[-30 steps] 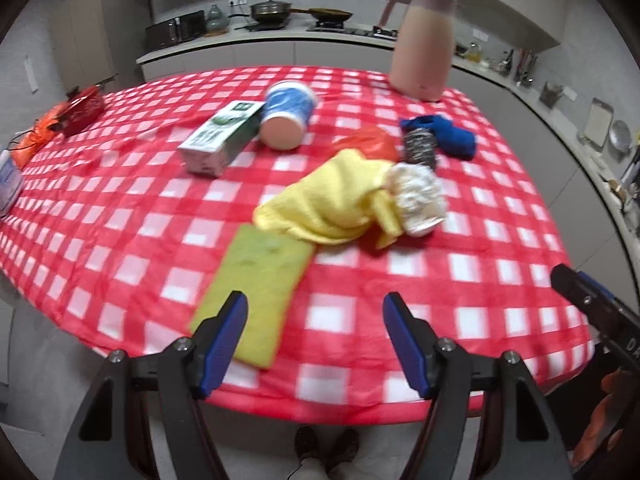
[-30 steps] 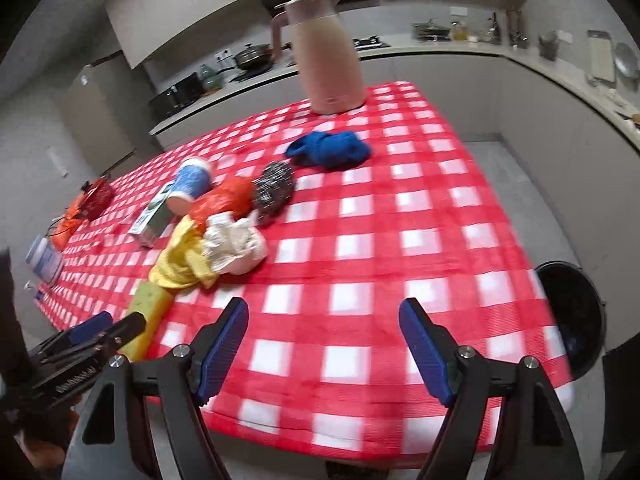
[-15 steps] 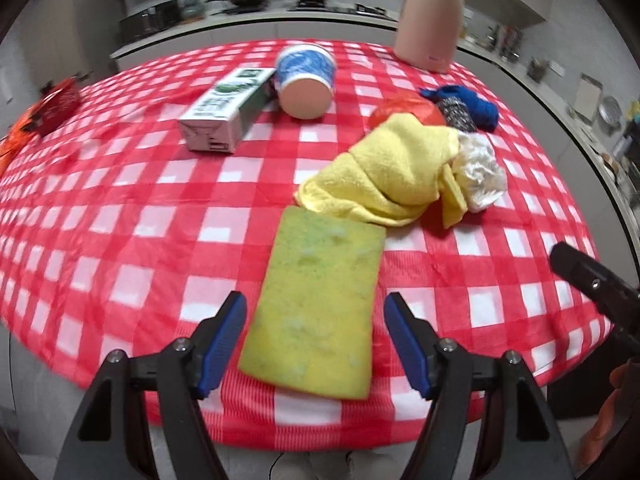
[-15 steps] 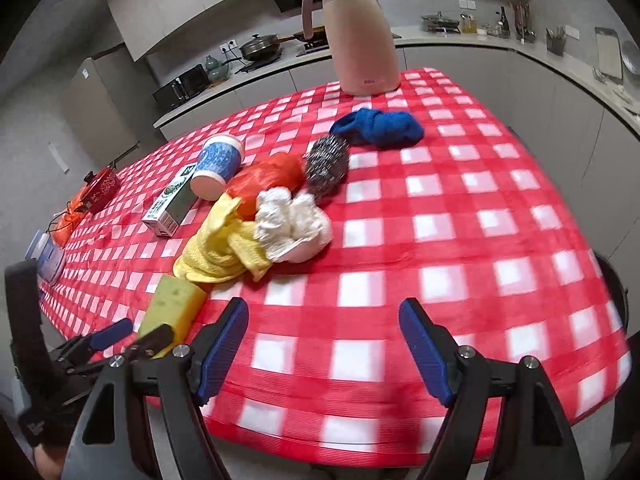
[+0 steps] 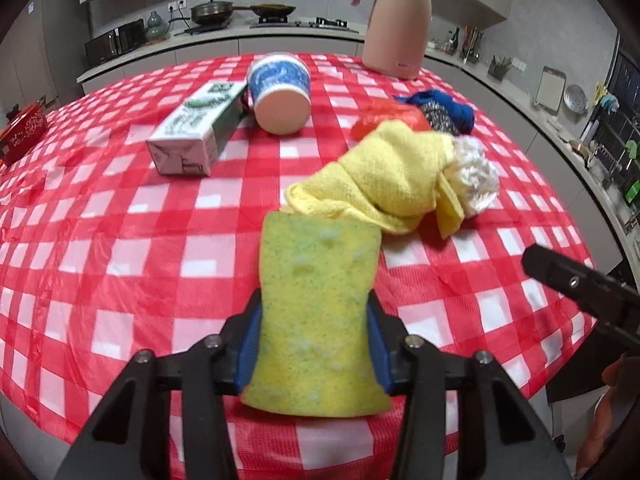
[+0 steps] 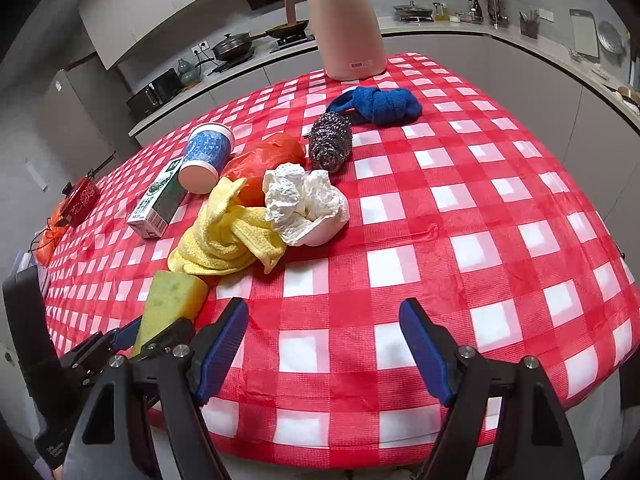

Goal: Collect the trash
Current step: 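Grasp the yellow sponge with the left tool while the right tool reaches the tissue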

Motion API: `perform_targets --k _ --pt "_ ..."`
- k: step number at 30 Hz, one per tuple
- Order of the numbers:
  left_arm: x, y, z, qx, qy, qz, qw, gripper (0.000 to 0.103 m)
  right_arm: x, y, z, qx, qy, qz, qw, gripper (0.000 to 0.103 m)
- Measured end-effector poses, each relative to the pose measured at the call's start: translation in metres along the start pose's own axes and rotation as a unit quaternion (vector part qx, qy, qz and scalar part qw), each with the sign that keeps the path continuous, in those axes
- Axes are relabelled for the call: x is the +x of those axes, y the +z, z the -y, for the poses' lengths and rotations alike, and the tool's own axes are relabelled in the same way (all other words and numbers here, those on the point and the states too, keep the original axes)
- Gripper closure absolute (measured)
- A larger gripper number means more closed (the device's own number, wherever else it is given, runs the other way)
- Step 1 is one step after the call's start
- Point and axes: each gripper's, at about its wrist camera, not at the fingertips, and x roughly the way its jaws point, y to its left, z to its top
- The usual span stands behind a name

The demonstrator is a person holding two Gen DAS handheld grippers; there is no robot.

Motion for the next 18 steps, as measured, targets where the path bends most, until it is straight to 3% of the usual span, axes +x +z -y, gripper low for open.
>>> perform_targets --k 10,18 --pt "-0.016 0.028 -0.028 -0.029 -0.010 0.044 0.9986 0.057 0.005 0.010 -0.010 0.011 -0.016 0.008 1.000 0.023" --pt "-0.013 0.043 -0.030 -0.026 -0.024 0.046 0.9983 0.057 0.008 0.017 -0.018 0.014 -0.025 0.010 1.000 0.023"
